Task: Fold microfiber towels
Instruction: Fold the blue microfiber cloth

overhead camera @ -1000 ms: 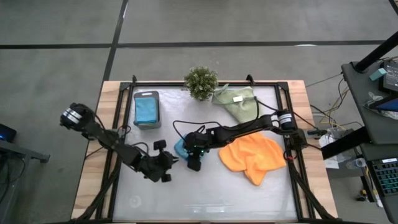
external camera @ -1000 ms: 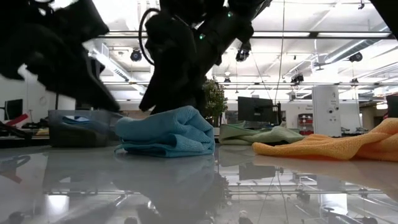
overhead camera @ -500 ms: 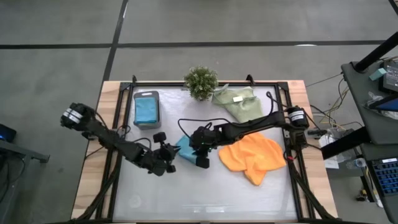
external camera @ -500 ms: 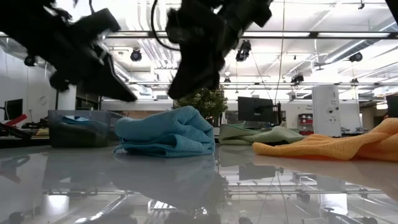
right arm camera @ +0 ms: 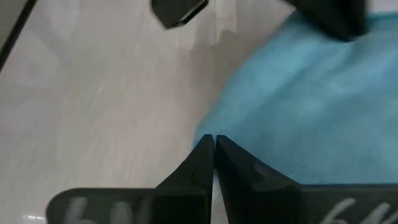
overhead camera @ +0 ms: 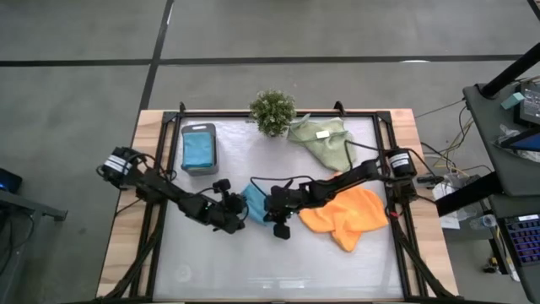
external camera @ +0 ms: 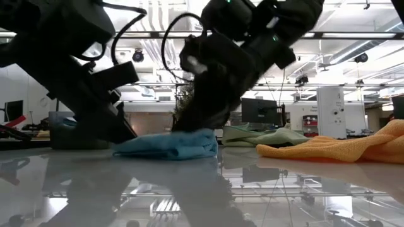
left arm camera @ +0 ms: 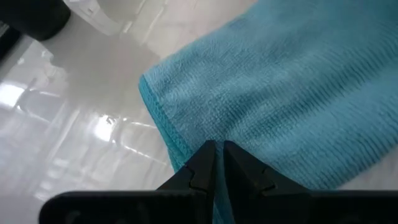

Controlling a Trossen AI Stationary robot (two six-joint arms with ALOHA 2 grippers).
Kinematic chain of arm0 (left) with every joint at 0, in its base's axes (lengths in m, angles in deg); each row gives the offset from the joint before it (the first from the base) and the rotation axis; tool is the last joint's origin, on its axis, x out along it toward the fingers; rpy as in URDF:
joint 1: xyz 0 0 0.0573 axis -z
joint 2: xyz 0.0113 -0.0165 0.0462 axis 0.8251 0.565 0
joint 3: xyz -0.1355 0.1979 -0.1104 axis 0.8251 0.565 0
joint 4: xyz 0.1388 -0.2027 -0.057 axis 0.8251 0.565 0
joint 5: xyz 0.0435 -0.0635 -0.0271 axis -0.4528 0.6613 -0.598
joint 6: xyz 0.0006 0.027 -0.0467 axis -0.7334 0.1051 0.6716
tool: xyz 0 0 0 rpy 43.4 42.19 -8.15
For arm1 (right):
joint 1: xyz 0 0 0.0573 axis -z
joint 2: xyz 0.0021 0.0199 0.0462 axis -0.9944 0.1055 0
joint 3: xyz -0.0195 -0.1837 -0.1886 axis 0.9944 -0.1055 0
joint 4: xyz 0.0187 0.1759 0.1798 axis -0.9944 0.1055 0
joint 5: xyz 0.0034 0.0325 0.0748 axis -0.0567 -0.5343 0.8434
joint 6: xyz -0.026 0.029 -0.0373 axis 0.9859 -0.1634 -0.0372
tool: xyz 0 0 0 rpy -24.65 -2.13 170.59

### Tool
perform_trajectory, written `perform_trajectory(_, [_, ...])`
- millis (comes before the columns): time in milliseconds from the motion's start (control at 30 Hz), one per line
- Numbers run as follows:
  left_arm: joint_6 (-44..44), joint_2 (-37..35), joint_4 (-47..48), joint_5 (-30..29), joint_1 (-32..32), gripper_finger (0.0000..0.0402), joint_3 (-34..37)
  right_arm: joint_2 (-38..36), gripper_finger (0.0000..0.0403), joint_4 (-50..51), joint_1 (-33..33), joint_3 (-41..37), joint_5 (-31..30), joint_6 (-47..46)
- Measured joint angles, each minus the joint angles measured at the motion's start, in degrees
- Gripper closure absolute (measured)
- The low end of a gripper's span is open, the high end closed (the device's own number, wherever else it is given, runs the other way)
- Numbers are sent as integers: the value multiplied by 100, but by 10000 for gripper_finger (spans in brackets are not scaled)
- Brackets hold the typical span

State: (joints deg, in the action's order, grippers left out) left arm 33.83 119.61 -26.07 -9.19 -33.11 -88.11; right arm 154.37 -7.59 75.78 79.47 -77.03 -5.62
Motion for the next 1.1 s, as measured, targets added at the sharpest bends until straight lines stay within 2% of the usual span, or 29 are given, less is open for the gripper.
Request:
perform_trajectory(200, [4,-92,45,79,-4,382,8,453,391,-170,-93,88,27,-13])
perform_trajectory(333, [4,-343,322,101,-4,382,-6,499,391,-135,-99,156,22,56])
perform_trajectory(700, [-103,-1353,504,325,35,382,-14,-304,391,459,-99,139,-5,540])
perform_trajectory(867, [-30,-1356,-189,377,170,382,-18,-673,391,706,-83,63,-80,1086])
perform_trajectory(1100, [-86,-494,-1695,373,215,382,-103,-565,391,236,172,-50,-413,1706])
